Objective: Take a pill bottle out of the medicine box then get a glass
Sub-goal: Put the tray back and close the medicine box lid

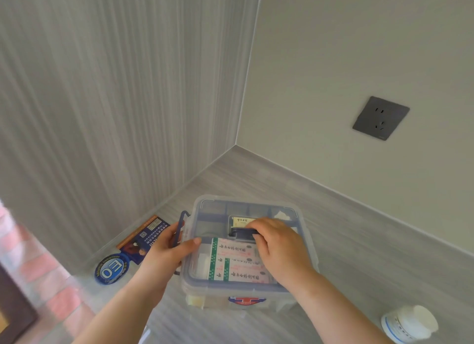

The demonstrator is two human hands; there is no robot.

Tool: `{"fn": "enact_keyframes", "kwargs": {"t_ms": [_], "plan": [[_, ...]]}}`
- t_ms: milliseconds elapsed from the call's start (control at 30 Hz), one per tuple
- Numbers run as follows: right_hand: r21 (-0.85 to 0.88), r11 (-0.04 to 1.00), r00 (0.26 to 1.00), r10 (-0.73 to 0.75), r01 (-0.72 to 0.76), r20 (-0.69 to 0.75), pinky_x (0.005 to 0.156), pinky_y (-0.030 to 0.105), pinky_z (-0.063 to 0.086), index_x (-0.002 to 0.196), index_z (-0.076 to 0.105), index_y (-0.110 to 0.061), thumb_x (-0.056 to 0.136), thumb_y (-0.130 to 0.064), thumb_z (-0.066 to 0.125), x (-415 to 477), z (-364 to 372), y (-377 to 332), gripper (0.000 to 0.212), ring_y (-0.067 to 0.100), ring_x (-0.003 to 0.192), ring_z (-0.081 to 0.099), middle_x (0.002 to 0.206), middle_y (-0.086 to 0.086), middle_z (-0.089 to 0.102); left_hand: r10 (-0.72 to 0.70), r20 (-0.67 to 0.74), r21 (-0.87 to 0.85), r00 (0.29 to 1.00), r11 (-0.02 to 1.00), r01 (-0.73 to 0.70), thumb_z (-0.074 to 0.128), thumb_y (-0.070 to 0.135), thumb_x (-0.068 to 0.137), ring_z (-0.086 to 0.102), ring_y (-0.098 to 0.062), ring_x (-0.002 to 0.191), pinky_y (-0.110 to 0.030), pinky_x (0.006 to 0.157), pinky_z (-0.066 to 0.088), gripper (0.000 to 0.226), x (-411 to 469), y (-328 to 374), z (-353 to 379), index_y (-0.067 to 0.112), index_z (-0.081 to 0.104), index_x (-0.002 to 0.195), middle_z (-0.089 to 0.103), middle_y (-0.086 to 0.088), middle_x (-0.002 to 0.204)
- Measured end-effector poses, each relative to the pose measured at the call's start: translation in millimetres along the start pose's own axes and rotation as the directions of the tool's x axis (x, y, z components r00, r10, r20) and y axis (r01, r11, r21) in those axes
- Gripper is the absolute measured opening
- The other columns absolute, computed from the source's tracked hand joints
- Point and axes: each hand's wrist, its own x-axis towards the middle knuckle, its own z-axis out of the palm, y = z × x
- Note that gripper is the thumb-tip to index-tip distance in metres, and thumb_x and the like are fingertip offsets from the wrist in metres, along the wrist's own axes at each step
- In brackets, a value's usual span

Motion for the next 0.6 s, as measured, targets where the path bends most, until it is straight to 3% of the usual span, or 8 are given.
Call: {"fn": "enact_keyframes", "kwargs": {"t_ms": [33, 100, 167, 267, 467, 600], "plan": [[-0.021, 0.999, 0.999, 0.026, -0.025, 0.036, 0.102, 0.033, 0.036, 0.117, 0.052, -0.018, 0.091, -0.019, 0.039, 4.2, 1.1, 3.0, 0.028, 0.02, 0.114, 0.048, 0.123, 0.002, 0.057, -0.001, 0.003, 0.005, 1.0, 1.0, 0.001, 0.061, 0.011, 0.077, 0.065, -0.025, 0.087, -0.032, 0.061, 0.049, 0.036, -0.1, -0.2, -0.4, 0.018, 0.054, 0.111, 0.068, -0.009, 0.102], [-0.13, 0.989, 0.988, 0.089, -0.072, 0.127, 0.116, 0.037, 0.004, 0.135, 0.028, -0.021, 0.093, -0.031, 0.031, 11.6, 4.6, 7.9, 0.043, 0.021, 0.137, 0.017, 0.148, 0.002, 0.026, 0.003, 0.004, 0.017, 1.0, 1.0, -0.003, 0.061, 0.011, 0.077, 0.067, -0.023, 0.084, -0.03, 0.059, 0.049, 0.03, 0.4, -0.5, -1.4, 0.022, 0.057, 0.104, 0.069, -0.007, 0.099], [-0.211, 0.975, 0.965, 0.121, -0.071, 0.233, 0.109, 0.036, -0.02, 0.141, 0.004, -0.025, 0.093, -0.042, 0.022, 16.2, 10.4, 10.9, 0.054, 0.016, 0.14, -0.014, 0.155, -0.001, -0.006, 0.004, 0.011, 0.021, 1.0, 1.0, -0.004, 0.062, 0.012, 0.076, 0.068, -0.02, 0.081, -0.028, 0.058, 0.05, 0.026, 0.1, -0.2, -2.2, 0.028, 0.058, 0.096, 0.071, -0.002, 0.094], [-0.225, 0.973, 0.937, 0.117, -0.043, 0.33, 0.105, 0.031, -0.021, 0.14, -0.005, -0.025, 0.092, -0.046, 0.018, 20.2, 14.1, 13.4, 0.058, 0.011, 0.139, -0.017, 0.154, -0.004, -0.012, 0.001, 0.012, 0.016, 1.0, 1.0, -0.002, 0.061, 0.012, 0.077, 0.068, -0.018, 0.081, -0.029, 0.059, 0.051, 0.026, -1.0, 0.1, -1.7, 0.032, 0.058, 0.093, 0.072, 0.004, 0.09], [-0.262, 0.965, 0.914, 0.131, -0.028, 0.384, 0.106, 0.032, -0.02, 0.139, -0.011, -0.025, 0.092, -0.047, 0.014, 21.4, 12.9, 14.0, 0.058, 0.012, 0.138, -0.019, 0.153, -0.004, -0.016, 0.004, 0.01, -0.02, 1.0, 1.0, -0.004, 0.052, 0.005, 0.084, 0.06, -0.023, 0.102, -0.037, 0.083, 0.048, 0.05, -2.4, 1.8, 7.5, 0.03, 0.041, 0.125, 0.061, 0.002, 0.11], [-0.291, 0.957, 0.891, 0.151, -0.023, 0.428, 0.107, 0.034, -0.02, 0.138, -0.014, -0.024, 0.092, -0.047, 0.012, 23.2, 9.9, 11.2, 0.058, 0.013, 0.138, -0.021, 0.152, -0.004, -0.019, -0.013, 0.01, -0.026, 1.0, 1.0, 0.013, 0.044, 0.001, 0.086, 0.057, -0.025, 0.105, -0.038, 0.087, 0.045, 0.052, -2.1, 4.6, 11.2, 0.025, 0.035, 0.131, 0.058, -0.005, 0.118]]}}
